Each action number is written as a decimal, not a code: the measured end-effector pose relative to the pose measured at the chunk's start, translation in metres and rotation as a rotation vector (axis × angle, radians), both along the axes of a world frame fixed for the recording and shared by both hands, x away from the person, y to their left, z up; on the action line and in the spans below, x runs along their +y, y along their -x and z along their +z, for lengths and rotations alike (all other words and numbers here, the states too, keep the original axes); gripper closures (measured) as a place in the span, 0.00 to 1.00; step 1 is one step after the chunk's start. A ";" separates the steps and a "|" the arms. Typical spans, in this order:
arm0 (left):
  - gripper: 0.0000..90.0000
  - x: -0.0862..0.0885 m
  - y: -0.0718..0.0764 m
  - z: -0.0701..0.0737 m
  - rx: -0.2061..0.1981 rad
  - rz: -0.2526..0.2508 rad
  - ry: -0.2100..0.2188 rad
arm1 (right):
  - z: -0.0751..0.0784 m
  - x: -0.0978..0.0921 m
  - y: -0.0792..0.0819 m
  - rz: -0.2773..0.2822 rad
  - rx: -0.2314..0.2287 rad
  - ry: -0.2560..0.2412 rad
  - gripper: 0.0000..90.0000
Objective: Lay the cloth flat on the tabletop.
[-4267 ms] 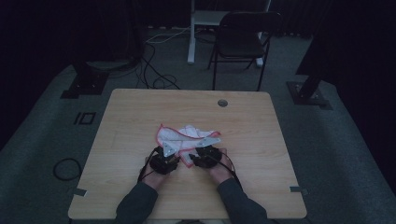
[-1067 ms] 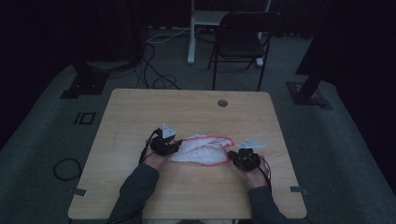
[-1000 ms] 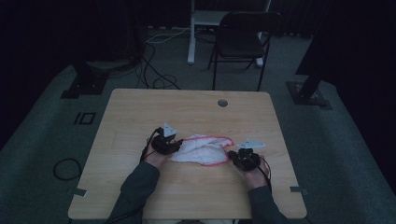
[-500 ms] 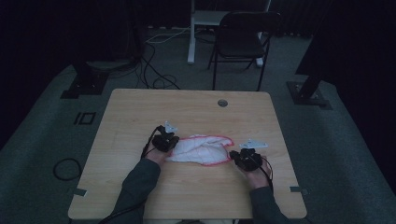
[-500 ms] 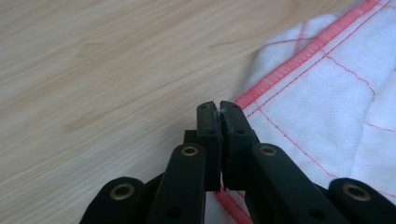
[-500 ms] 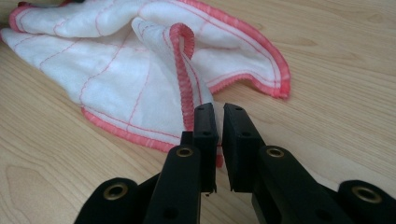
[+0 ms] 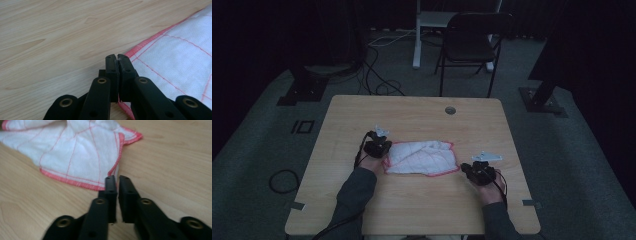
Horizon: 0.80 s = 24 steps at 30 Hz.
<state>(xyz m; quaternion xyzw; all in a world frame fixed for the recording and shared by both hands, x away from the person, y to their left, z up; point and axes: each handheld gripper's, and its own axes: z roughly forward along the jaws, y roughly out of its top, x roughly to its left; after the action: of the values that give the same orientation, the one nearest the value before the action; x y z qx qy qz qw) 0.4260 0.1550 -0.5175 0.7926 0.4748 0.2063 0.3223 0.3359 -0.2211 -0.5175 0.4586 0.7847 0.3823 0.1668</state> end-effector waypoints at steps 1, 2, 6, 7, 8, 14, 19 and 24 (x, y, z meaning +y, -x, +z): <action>0.98 0.001 -0.001 0.000 0.003 0.002 0.002 | 0.001 0.000 -0.001 -0.001 -0.005 -0.008 0.91; 0.98 0.002 -0.001 -0.001 0.004 0.005 0.002 | 0.002 0.002 -0.002 0.001 -0.014 -0.015 0.87; 0.98 0.003 -0.001 -0.001 0.004 0.009 0.000 | -0.001 0.010 -0.015 -0.013 -0.009 -0.012 0.73; 0.98 0.004 -0.001 -0.001 0.001 0.011 0.003 | -0.003 0.010 -0.020 -0.014 0.011 -0.027 0.73; 0.98 0.004 -0.001 -0.001 0.001 0.015 0.004 | -0.006 0.012 -0.024 -0.013 0.021 -0.034 0.73; 0.99 0.014 -0.003 -0.001 0.004 0.044 0.021 | -0.016 0.020 -0.032 -0.009 0.068 0.027 0.99; 0.99 0.031 -0.003 -0.004 0.016 0.089 0.036 | -0.013 0.014 -0.026 -0.014 0.071 0.036 0.99; 0.99 0.043 -0.003 -0.007 0.021 0.121 0.035 | -0.010 0.008 -0.019 -0.005 0.074 0.015 0.99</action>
<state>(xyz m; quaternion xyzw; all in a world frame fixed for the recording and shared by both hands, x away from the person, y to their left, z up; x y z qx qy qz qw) 0.4287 0.1979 -0.5242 0.7589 0.5286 0.2086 0.3181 0.3549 -0.2130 -0.5272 0.4731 0.7921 0.3587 0.1420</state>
